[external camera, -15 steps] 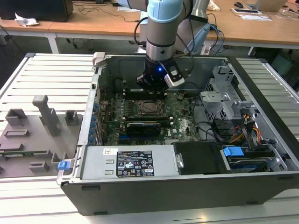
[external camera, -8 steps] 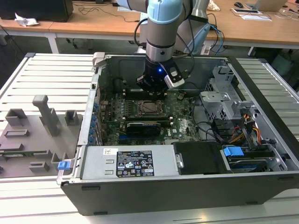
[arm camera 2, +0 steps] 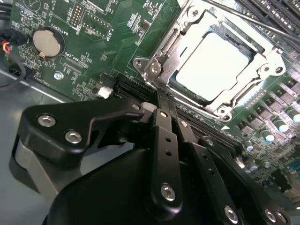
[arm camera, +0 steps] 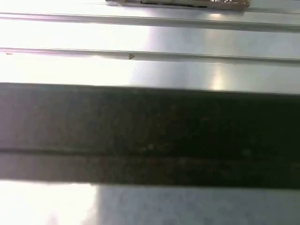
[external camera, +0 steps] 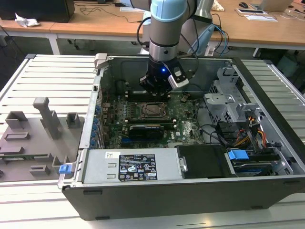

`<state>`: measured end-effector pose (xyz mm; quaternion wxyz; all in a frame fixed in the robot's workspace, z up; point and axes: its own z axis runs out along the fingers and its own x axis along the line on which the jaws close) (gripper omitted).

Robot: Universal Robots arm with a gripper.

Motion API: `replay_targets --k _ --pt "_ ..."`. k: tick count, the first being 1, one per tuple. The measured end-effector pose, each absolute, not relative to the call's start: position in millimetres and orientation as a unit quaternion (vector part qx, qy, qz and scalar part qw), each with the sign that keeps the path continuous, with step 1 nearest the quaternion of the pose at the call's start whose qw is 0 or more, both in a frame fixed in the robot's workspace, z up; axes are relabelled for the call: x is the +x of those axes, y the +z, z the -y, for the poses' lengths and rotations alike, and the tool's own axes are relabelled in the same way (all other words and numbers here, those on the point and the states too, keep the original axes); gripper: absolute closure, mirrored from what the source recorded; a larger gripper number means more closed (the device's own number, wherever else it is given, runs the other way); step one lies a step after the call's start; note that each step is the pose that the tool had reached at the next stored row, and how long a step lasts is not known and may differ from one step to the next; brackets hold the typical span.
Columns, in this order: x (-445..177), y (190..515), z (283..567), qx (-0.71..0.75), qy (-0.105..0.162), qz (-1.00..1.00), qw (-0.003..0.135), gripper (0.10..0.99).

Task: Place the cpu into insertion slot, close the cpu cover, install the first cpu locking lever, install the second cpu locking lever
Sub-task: 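Install the first cpu locking lever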

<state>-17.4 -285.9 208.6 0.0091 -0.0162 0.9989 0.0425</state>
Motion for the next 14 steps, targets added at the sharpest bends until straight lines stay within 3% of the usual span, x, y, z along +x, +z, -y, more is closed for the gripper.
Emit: replay_targets --k 14 --pt "-17.3 209.9 289.3 -0.016 0.043 -0.999 0.009 0.980"
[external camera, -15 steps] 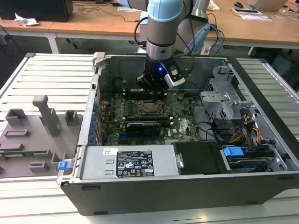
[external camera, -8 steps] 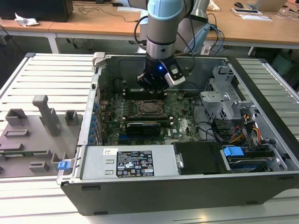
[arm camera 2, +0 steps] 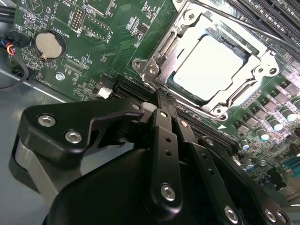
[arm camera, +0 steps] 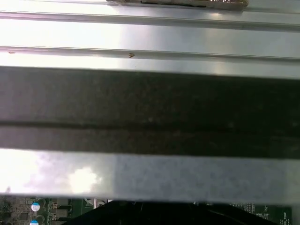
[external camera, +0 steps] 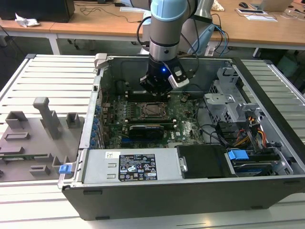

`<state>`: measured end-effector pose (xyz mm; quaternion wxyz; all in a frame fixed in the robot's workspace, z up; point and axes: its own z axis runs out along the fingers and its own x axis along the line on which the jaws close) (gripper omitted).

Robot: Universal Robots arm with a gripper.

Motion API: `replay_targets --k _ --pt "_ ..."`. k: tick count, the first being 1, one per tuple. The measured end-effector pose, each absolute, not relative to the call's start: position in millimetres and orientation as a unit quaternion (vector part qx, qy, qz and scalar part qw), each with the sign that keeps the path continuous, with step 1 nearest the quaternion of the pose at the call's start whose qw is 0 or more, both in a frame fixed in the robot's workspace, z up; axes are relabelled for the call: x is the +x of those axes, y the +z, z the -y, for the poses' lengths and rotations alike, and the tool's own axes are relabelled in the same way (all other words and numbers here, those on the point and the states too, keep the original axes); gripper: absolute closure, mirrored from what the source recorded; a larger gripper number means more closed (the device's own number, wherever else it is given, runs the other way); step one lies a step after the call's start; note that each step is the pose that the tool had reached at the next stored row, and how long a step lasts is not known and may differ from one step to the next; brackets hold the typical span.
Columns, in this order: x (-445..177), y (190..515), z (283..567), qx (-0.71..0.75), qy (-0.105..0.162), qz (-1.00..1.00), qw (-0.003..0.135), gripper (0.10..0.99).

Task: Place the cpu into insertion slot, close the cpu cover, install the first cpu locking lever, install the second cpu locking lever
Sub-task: 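Install the first cpu locking lever, then install the second cpu locking lever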

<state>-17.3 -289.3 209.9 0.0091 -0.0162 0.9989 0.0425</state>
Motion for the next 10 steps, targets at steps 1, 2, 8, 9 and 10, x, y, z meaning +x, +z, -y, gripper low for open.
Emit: replay_targets --k 1,2,8,9,10 --pt "-17.3 210.0 289.5 -0.016 0.043 -0.999 0.009 0.980" --pt "-17.3 210.0 289.8 -0.016 0.043 -0.999 0.009 0.980" --pt "-17.3 209.9 294.2 -0.016 0.043 -0.999 0.009 0.980" --pt "-17.3 209.9 294.9 -0.016 0.043 -0.999 0.009 0.980" --pt "-17.3 209.9 295.2 -0.016 0.043 -0.999 0.009 0.980"
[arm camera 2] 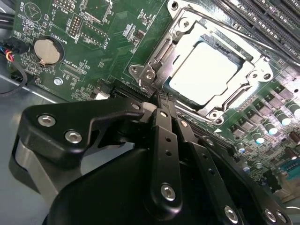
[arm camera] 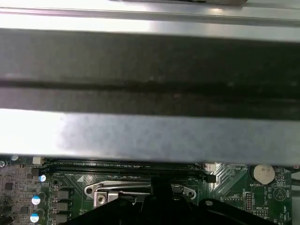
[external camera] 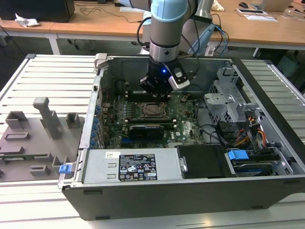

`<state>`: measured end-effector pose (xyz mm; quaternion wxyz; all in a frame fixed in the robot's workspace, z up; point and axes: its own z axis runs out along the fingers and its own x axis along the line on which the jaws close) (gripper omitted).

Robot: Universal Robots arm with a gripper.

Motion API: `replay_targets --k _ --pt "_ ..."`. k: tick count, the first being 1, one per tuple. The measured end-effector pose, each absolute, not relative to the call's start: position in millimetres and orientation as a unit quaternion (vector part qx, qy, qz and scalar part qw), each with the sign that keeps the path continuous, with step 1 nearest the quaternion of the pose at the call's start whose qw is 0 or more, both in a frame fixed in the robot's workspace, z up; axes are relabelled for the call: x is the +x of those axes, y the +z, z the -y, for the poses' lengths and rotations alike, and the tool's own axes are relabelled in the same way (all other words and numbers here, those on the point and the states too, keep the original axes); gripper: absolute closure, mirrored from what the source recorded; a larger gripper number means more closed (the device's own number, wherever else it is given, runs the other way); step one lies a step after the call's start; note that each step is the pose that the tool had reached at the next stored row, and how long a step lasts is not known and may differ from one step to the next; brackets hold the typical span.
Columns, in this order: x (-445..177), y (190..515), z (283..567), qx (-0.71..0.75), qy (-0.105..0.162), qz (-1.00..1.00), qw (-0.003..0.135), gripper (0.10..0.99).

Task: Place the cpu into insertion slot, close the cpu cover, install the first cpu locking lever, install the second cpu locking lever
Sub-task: 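Install the second cpu locking lever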

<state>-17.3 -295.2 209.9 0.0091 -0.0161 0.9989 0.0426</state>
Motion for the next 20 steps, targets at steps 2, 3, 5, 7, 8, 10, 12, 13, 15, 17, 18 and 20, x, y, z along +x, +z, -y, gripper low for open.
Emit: replay_targets --k 2,3,5,7,8,10,12,13,15,17,18,20 --pt "-17.3 209.9 296.1 -0.016 0.043 -0.999 0.009 0.980" --pt "-17.3 209.9 296.3 -0.016 0.043 -0.999 0.009 0.980" --pt "-17.3 210.3 296.5 -0.016 0.042 -0.999 0.009 0.980" --pt "-17.3 213.2 296.5 -0.016 0.043 -0.999 0.009 0.980" --pt "-17.3 219.3 296.5 -0.016 0.043 -0.999 0.009 0.980" --pt "-17.3 225.0 296.5 -0.016 0.043 -0.999 0.009 0.980" --pt "-17.3 228.8 296.5 -0.016 0.043 -0.999 0.009 0.980" --pt "-17.3 229.8 296.5 -0.016 0.043 -0.999 0.009 0.980" --pt "-17.3 229.9 297.6 -0.016 0.043 -0.999 0.009 0.980" --pt "-17.3 229.8 300.4 -0.016 0.043 -0.999 0.009 0.980" --pt "-17.3 229.8 302.0 -0.016 0.043 -0.999 0.009 0.980" --pt "-17.3 229.8 304.6 -0.016 0.043 -0.999 0.009 0.980"
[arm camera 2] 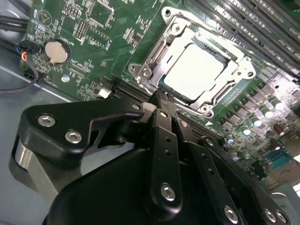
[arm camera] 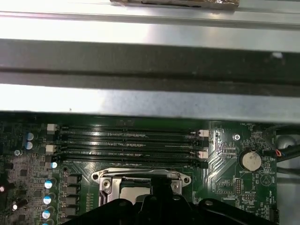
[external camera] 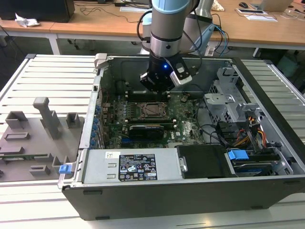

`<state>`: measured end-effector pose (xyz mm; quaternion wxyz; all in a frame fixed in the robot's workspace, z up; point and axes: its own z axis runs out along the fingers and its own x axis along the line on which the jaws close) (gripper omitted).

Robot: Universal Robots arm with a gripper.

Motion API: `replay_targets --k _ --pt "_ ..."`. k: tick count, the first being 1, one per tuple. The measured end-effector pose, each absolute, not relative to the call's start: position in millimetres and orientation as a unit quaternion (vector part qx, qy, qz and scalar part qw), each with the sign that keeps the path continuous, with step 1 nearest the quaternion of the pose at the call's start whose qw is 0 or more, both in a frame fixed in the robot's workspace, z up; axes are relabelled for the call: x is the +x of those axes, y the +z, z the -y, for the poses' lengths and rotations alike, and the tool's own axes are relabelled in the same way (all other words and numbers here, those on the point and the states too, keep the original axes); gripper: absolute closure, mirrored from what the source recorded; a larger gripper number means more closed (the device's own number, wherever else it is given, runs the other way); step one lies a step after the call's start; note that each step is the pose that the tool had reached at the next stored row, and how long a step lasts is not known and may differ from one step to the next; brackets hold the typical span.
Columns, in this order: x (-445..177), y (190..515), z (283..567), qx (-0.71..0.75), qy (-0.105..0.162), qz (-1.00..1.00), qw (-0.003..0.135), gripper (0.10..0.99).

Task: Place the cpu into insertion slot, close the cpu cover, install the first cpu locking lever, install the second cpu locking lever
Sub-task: 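Install the second cpu locking lever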

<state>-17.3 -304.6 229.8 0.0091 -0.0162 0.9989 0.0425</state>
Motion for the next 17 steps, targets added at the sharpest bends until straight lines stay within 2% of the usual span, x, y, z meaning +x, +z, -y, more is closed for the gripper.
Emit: replay_targets --k 7,12,17 --pt "-17.3 236.5 306.4 -0.016 0.042 -0.999 0.009 0.980" --pt "-17.3 255.2 306.4 -0.016 0.043 -0.999 0.009 0.980" --pt "-17.3 256.4 313.1 -0.016 0.042 -0.999 0.009 0.980"
